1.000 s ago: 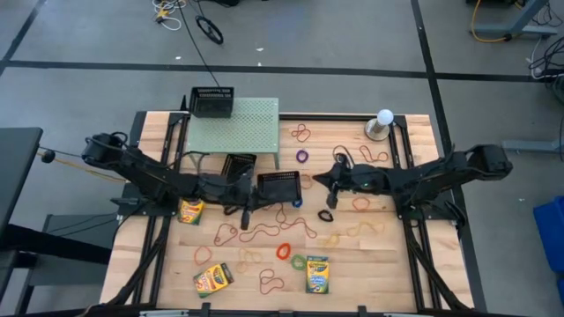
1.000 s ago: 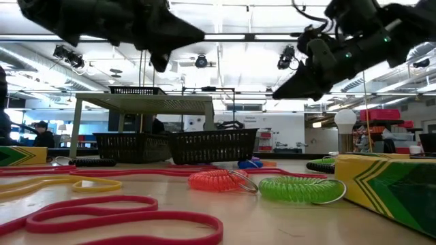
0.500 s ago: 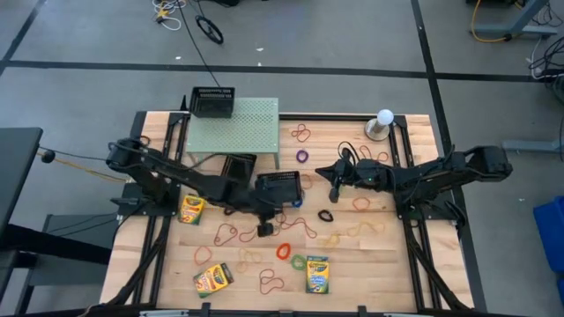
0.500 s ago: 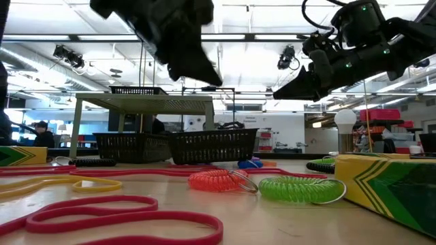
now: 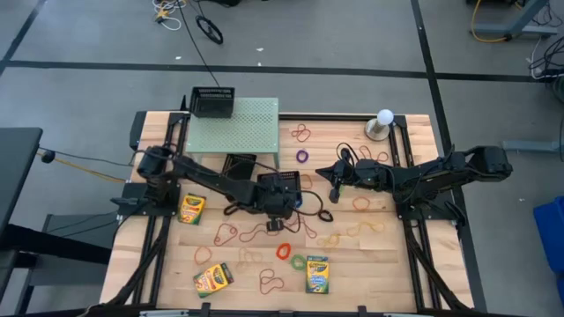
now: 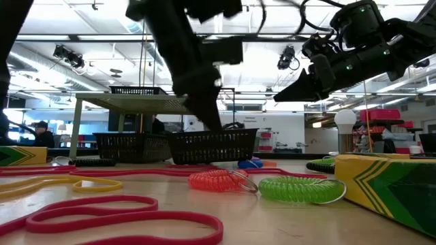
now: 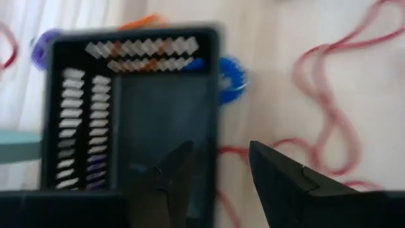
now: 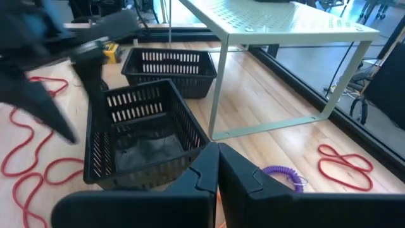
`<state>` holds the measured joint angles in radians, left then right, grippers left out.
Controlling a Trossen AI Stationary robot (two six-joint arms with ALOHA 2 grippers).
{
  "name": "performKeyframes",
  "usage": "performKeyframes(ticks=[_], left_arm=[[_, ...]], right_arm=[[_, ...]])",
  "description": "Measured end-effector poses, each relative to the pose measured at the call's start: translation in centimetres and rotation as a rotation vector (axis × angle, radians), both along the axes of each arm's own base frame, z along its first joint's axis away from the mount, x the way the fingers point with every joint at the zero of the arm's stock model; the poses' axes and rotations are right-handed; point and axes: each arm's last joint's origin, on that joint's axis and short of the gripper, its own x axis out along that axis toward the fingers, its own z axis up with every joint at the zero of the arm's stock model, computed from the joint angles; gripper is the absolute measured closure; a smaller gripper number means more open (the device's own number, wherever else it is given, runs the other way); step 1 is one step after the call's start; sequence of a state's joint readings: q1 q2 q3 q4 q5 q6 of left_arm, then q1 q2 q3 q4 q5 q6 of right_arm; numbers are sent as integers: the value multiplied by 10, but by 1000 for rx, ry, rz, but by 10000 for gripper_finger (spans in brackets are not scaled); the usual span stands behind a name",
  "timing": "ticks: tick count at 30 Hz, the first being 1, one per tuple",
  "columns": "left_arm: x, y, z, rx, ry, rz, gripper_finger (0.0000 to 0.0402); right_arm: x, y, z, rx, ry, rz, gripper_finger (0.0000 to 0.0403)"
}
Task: Pick & Place Office Desk Supplies
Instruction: Put the bottom black bin on the shelf
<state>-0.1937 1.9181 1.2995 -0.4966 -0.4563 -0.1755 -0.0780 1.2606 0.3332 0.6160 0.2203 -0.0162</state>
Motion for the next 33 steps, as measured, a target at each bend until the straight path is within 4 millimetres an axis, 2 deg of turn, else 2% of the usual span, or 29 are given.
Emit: performKeyframes(ticks=[3, 10, 13, 16, 19, 25, 29, 33], left_arm=[[1, 5, 0, -27, -2, 10, 276], [0, 2, -1, -53, 16, -15, 380], [2, -1, 8, -104, 12, -47, 388], [6, -11, 33, -151, -31, -107, 385], [4, -25, 67, -155, -83, -167, 386], [-21, -38, 130, -122, -172, -204, 387], [-42, -26, 159, -70, -209, -184, 387], [-54, 5, 178, 39, -215, -151, 387]], right_arm=[[0, 0, 0, 0, -1, 0, 392], [0, 0, 0, 0, -1, 0, 392], [0, 0, 0, 1, -1, -1, 392], [0, 0, 0, 1, 5, -1, 392], [0, 0, -1, 1, 7, -1, 392], [0, 0, -1, 3, 8, -4, 392], [0, 0, -1, 4, 12, -3, 392], [0, 0, -1, 8, 12, -4, 392]])
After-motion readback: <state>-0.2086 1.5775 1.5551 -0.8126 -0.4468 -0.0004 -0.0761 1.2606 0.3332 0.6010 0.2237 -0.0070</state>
